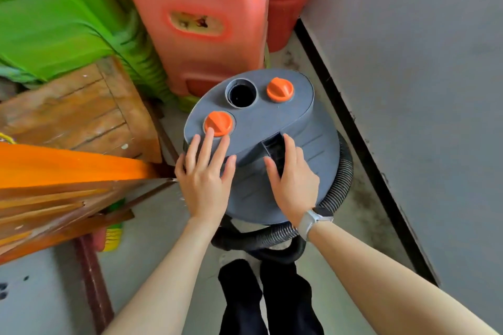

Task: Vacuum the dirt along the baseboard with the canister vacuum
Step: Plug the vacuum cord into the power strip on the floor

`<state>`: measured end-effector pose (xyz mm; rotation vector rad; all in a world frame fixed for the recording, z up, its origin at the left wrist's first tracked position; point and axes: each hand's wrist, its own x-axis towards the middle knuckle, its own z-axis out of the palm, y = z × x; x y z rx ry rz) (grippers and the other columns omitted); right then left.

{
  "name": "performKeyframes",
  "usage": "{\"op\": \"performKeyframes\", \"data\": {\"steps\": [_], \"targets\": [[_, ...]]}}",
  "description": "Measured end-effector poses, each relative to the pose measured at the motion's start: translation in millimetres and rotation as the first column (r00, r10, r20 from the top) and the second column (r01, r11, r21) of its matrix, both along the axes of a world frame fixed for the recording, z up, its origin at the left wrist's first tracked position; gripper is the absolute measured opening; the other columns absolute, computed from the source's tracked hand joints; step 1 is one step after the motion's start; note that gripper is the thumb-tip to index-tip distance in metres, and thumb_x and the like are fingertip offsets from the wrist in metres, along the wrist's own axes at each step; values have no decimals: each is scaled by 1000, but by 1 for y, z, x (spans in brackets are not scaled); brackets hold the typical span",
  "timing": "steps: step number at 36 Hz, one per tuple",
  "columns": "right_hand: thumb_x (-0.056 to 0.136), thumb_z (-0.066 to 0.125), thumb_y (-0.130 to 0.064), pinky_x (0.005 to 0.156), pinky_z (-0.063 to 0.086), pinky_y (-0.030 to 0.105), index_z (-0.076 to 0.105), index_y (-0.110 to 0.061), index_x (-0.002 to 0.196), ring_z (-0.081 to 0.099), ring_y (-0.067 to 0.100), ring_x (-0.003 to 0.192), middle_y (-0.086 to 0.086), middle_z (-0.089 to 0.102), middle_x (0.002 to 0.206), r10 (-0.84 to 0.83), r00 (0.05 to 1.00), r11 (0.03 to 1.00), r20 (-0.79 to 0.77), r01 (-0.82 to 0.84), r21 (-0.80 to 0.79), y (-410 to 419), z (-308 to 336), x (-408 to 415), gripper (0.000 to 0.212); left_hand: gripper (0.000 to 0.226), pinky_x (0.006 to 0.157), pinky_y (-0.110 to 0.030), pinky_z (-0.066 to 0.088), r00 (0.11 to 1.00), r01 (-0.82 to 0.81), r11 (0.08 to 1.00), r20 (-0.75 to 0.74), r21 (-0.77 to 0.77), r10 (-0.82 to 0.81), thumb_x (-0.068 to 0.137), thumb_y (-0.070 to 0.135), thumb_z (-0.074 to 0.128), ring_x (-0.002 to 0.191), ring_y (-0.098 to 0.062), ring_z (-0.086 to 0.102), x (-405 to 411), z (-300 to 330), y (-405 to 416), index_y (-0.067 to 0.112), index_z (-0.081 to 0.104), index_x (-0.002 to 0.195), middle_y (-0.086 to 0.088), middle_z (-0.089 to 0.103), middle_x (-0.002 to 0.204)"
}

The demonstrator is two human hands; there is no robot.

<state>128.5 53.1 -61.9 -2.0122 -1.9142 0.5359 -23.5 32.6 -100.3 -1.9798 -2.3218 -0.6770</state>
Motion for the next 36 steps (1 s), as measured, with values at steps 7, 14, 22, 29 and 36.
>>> {"op": "performKeyframes", "data": {"steps": [7,14,22,29,36], "targets": [[93,41,-46,48,31,25,48,-8,134,62,25,62,4,61,91,27,998,996,-55,-23,81,-16,-2,2,56,32,94,-48,43,998,-57,996,29,65,56,95,32,56,131,-27,49,8,-2,-14,22,66,124,-5,56,139],[91,43,-44,47,37,27,45,-7,140,62,27,63,6,61,96,120,983,990,-141,-108,94,-64,-7,9,61,32,93,-44,43,991,-128,989,53,73,125,96,29,52,131,-28,48,16,-2,-66,20,66,125,-8,56,139],[92,60,-26,52,40,30,32,-9,149,62,33,66,9,57,108,130,974,991,-183,-135,-18,-137,-9,27,67,34,92,-45,46,985,-161,985,74,59,157,97,28,49,134,-28,43,35,0,-133,18,64,126,-11,55,139],[94,58,-27,60,47,37,22,-10,152,63,35,75,8,52,124,120,964,981,-239,-152,-122,-214,-4,33,70,36,94,-50,45,990,-128,992,67,16,127,96,30,49,136,-31,38,41,-1,-201,16,59,127,-16,51,140],[93,61,-24,58,43,37,24,-6,151,62,40,73,12,53,126,172,956,965,-237,-212,-156,-282,-1,40,71,37,87,-50,49,988,-153,988,19,-29,153,94,32,48,133,-30,40,43,6,-276,14,62,124,-16,54,137]]}}
